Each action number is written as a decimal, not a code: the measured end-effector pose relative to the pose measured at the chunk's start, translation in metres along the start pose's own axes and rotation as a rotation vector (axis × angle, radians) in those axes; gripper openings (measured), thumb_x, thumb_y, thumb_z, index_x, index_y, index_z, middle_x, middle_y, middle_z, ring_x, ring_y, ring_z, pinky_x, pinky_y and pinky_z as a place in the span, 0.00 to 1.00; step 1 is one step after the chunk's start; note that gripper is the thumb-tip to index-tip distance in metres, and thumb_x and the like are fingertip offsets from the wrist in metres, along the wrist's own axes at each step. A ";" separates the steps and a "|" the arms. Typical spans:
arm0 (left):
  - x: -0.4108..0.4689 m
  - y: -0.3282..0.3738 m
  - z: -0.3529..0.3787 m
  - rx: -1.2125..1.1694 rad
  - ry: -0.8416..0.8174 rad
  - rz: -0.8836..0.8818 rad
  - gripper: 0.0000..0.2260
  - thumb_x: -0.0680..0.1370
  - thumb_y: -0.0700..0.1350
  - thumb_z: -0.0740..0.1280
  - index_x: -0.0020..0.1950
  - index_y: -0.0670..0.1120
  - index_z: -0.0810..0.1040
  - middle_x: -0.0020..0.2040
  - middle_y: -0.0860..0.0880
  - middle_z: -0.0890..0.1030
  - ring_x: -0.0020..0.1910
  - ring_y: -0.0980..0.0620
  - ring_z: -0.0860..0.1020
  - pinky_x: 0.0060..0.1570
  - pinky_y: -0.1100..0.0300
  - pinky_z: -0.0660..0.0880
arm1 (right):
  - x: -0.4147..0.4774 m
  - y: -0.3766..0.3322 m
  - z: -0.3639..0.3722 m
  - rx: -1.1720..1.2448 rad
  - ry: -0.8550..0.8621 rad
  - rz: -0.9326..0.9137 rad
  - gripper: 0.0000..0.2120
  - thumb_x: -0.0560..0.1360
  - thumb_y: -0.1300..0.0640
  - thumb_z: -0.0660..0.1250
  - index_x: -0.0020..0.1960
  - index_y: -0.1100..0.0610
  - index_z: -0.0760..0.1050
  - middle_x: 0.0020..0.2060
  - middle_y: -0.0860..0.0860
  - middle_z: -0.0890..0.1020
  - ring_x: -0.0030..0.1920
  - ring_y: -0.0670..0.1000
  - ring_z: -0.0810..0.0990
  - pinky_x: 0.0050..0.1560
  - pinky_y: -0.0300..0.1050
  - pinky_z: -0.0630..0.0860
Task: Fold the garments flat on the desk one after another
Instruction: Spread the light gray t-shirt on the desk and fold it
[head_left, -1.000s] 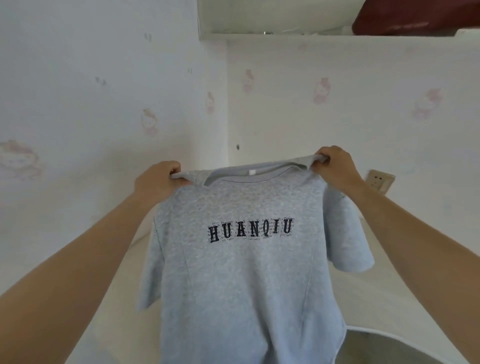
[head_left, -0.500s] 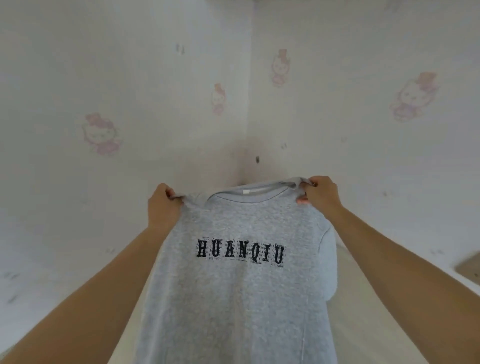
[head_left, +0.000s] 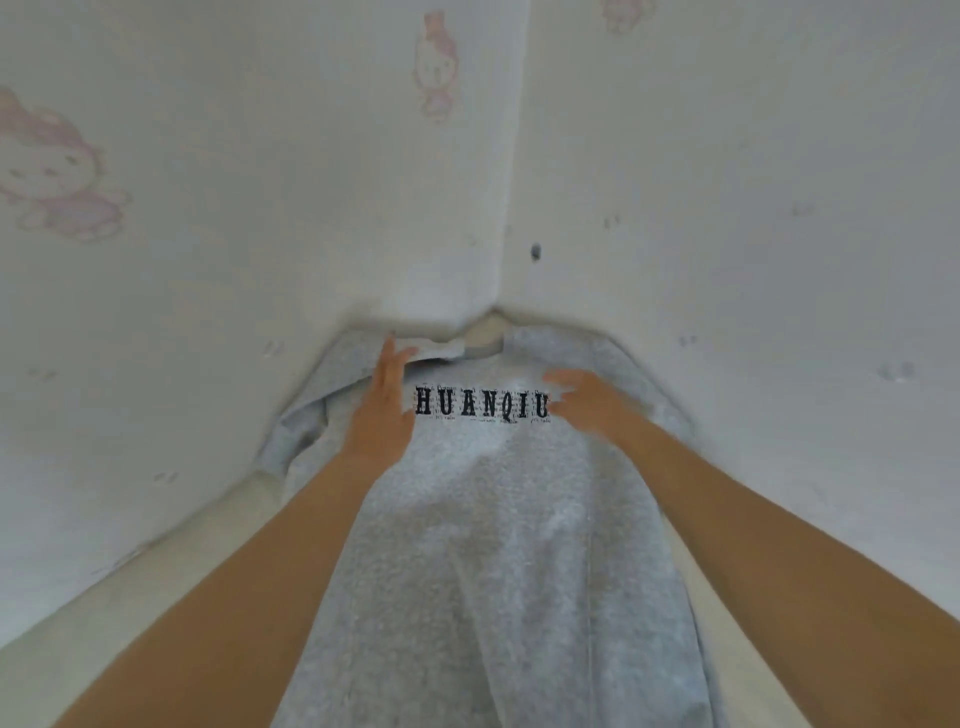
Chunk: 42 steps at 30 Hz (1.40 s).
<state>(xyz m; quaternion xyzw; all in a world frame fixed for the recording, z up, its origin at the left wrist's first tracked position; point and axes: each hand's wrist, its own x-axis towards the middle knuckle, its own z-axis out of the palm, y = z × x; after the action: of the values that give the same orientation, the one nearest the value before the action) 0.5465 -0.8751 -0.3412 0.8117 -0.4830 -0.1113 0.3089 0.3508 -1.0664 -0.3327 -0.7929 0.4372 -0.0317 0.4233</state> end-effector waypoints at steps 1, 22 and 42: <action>-0.012 -0.006 0.009 0.016 -0.037 0.037 0.33 0.75 0.30 0.64 0.76 0.49 0.57 0.79 0.50 0.49 0.61 0.56 0.68 0.46 0.58 0.75 | -0.008 0.005 0.009 -0.010 -0.029 0.019 0.16 0.78 0.62 0.65 0.64 0.51 0.74 0.63 0.49 0.76 0.56 0.52 0.80 0.35 0.31 0.73; -0.373 -0.078 0.054 0.569 -0.680 0.268 0.43 0.66 0.76 0.56 0.77 0.57 0.59 0.78 0.50 0.57 0.75 0.41 0.55 0.67 0.37 0.47 | -0.347 0.160 0.191 -0.522 -0.224 -0.128 0.39 0.68 0.23 0.38 0.76 0.37 0.43 0.74 0.37 0.37 0.75 0.41 0.35 0.73 0.42 0.41; -0.403 -0.037 0.058 0.591 -0.269 0.122 0.24 0.52 0.30 0.78 0.43 0.44 0.76 0.37 0.46 0.74 0.32 0.44 0.75 0.23 0.56 0.71 | -0.383 0.223 0.143 -0.803 0.169 -0.294 0.19 0.59 0.67 0.71 0.47 0.52 0.79 0.42 0.50 0.79 0.41 0.55 0.80 0.34 0.47 0.75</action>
<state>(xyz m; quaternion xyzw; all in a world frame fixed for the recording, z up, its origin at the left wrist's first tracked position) 0.3403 -0.5415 -0.4563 0.8138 -0.5786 -0.0537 -0.0003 0.0266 -0.7563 -0.4570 -0.9431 0.3304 0.0161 0.0348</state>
